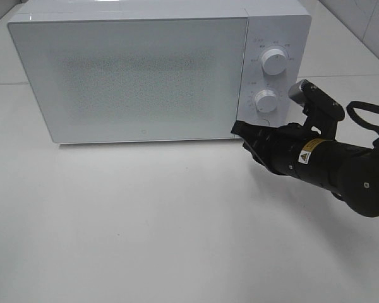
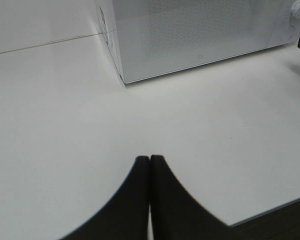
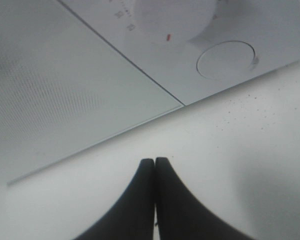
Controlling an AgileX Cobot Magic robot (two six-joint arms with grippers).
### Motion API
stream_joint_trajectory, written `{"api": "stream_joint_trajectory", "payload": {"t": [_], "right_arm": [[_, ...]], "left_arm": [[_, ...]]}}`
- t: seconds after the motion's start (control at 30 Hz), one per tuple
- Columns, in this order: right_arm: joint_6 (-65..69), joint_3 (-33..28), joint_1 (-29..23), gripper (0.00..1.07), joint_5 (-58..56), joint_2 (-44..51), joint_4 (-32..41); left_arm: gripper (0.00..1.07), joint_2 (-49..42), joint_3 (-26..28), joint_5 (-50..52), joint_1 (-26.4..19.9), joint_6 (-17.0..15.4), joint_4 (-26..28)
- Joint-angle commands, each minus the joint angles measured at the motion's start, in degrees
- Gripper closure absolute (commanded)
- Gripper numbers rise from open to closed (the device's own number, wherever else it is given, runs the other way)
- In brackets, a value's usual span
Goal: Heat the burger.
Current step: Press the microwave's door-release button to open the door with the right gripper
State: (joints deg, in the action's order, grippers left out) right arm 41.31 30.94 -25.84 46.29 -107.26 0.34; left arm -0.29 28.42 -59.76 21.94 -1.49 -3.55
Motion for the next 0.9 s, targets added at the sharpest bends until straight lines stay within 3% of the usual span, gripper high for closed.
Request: {"api": "stream_joint_trajectory", "payload": {"t": [0.03,0.17,0.3,0.6,0.9], "right_arm": [[14.2,0.6,-0.2,1.07,6.8,-2.2,-0.3],[20.9,0.7,-0.2,1.07,11.5,-4.0,1.0],[27.3,1.0,-0.2,1.07,13.9,-6.6,7.6],[27.0,4.0,-0.2,1.07,13.1,-8.8,14.7],[27.0,7.0,-0.2,1.07,13.6,-11.7,15.5]], "left_arm": [[1.07,-1.1,-0.1,0.5,-0.2,-0.1,0.6],[1.07,-1.1,-0.1,0.5,-0.2,-0.1,0.6],[1.07,-1.1,-0.1,0.5,-0.2,-0.1,0.6],[1.07,-1.1,-0.1,0.5,-0.2,-0.1,0.6],[1.07,-1.1,-0.1,0.5,-0.2,-0.1,0.6]]}}
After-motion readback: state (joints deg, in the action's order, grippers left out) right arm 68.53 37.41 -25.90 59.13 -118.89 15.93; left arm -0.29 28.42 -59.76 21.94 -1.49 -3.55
